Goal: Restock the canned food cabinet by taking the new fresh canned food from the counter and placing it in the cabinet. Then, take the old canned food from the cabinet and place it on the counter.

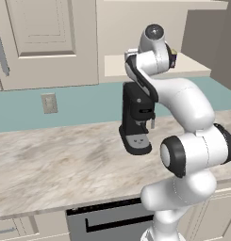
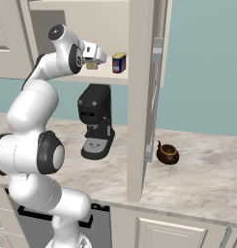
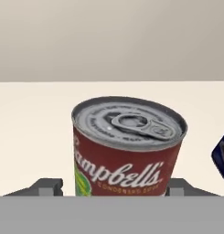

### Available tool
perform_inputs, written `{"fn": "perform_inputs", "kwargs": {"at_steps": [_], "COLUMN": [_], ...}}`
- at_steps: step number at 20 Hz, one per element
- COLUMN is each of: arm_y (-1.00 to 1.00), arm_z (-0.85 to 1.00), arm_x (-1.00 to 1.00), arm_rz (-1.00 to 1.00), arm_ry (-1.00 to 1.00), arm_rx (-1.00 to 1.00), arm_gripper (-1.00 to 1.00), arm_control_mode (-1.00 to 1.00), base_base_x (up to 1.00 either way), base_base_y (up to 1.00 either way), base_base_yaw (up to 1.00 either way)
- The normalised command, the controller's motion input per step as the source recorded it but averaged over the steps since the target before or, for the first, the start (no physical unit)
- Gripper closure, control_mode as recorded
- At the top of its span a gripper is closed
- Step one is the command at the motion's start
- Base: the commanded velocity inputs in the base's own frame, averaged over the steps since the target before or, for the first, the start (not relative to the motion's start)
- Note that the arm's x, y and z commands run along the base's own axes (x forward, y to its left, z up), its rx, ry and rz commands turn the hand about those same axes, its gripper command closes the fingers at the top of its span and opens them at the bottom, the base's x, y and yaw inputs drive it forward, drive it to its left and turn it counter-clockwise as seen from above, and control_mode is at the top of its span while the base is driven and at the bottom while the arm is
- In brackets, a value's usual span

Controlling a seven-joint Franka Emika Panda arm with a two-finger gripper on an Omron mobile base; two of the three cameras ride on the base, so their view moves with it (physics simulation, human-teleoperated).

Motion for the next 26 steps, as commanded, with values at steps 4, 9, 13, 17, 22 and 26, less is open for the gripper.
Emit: {"fn": "perform_inputs", "kwargs": {"at_steps": [4,9,13,17,22,26], "arm_y": [0.0,-0.01,-0.16,-0.34,-0.24,0.06], "arm_z": [0.0,0.0,0.16,0.37,0.23,-0.01], "arm_x": [0.0,-0.16,-0.95,-1.0,-1.0,-1.0], "arm_rz": [0.0,0.0,0.01,0.07,0.19,0.36], "arm_ry": [0.0,-0.04,-0.34,-0.34,-0.12,0.07], "arm_rx": [0.0,0.0,0.05,0.08,0.02,-0.04], "arm_gripper": [1.0,1.0,1.0,1.0,1.0,1.0], "arm_control_mode": [-1.0,-1.0,-1.0,-1.0,-1.0,-1.0], "base_base_x": [0.0,0.0,0.0,0.0,0.0,0.0], "base_base_y": [0.0,0.0,0.0,0.0,0.0,0.0], "base_base_yaw": [0.0,0.0,0.0,0.0,0.0,0.0]}}
